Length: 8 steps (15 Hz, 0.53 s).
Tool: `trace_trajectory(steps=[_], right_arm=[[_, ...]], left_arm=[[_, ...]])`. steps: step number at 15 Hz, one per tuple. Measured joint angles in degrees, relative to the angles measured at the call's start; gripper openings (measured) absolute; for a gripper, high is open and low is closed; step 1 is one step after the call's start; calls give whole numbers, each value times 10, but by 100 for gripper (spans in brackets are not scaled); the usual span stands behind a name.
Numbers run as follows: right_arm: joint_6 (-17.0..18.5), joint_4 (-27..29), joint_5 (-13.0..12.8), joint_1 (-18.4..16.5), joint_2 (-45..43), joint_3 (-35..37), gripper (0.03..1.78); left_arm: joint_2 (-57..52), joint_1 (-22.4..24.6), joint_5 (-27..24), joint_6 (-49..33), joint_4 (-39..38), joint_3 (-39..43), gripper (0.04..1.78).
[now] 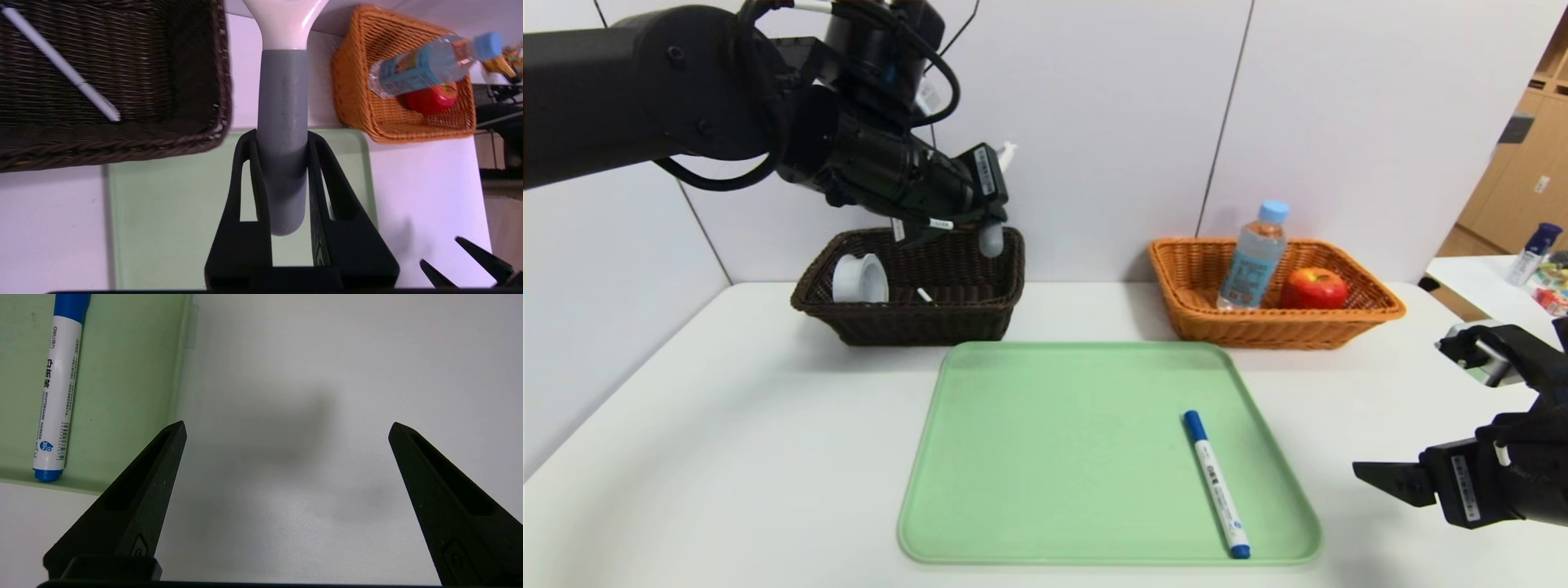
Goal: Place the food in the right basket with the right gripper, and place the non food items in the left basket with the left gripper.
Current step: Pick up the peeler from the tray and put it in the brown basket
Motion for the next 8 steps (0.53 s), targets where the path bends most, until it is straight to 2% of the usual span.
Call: trace_trajectory(steps=[3,8], right_arm=[[0,0,0,0,0,0,171],[0,0,-1,2,-7,3,171]], left_arm=[[23,58,-5,2,-1,9,29],[77,101,-4,7,-34,10,29]])
